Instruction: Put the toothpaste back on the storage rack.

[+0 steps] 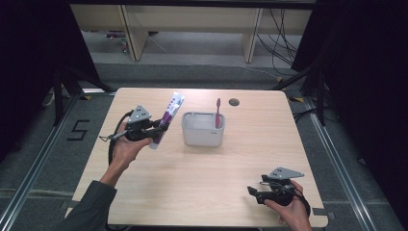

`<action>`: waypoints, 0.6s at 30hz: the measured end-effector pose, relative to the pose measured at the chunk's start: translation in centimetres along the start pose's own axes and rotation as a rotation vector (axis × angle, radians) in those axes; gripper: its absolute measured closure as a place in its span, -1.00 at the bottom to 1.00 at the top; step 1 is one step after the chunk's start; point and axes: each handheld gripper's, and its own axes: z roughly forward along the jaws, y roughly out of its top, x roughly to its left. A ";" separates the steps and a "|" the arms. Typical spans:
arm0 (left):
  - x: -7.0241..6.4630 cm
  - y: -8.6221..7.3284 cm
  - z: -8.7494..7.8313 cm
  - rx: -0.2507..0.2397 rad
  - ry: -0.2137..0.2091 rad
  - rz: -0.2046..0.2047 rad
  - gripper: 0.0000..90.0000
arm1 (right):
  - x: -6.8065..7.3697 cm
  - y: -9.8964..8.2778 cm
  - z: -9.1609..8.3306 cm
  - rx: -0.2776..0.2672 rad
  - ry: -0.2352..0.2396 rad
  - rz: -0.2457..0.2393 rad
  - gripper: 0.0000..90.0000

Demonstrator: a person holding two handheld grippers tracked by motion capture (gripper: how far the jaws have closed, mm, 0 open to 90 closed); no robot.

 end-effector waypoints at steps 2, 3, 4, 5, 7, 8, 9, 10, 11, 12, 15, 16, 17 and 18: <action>-0.3 0.4 0.3 -0.021 -0.002 -0.019 0.60 | 0.0 0.0 0.1 0.008 0.010 0.009 -0.42; -0.4 0.7 0.4 -0.027 -0.007 -0.021 0.61 | 0.0 0.0 0.0 0.005 0.005 0.007 -0.42; -0.6 1.0 0.6 -0.041 -0.009 -0.029 0.61 | 0.0 0.0 0.0 0.001 0.006 0.001 -0.42; -0.8 1.1 0.7 -0.051 -0.010 -0.035 0.61 | 0.0 0.0 0.0 0.000 0.007 0.001 -0.42; -1.0 1.6 1.1 -0.063 -0.006 -0.040 0.60 | 0.0 0.0 0.1 0.006 0.007 0.001 -0.42; -1.2 1.8 1.3 -0.067 0.005 -0.042 0.61 | 0.0 0.0 0.0 0.007 0.010 0.010 -0.42; -1.3 2.1 1.5 -0.067 0.001 -0.043 0.61 | 0.0 0.0 0.0 0.009 0.010 0.013 -0.42; -1.5 2.3 1.7 -0.074 0.001 -0.042 0.61 | 0.0 0.0 0.1 0.001 0.007 -0.001 -0.42; -1.6 2.4 2.0 -0.081 0.002 -0.043 0.61 | 0.0 0.0 0.1 0.001 0.008 0.000 -0.42; -1.8 2.6 2.2 -0.078 -0.003 -0.050 0.61 | 0.0 0.0 0.1 0.001 0.007 -0.002 -0.42; -2.3 3.2 2.9 -0.077 -0.006 -0.045 0.61 | 0.0 0.0 0.1 0.000 0.005 -0.005 -0.42; -2.4 3.3 3.1 -0.080 -0.003 -0.045 0.61 | 0.0 0.0 0.1 0.000 0.003 -0.007 -0.42; -2.6 3.5 3.3 -0.084 -0.004 -0.049 0.61 | -0.1 0.0 0.1 0.000 0.008 -0.006 -0.42; -2.7 3.7 3.6 -0.092 -0.007 -0.053 0.61 | 0.0 0.0 0.0 0.002 0.005 -0.004 -0.42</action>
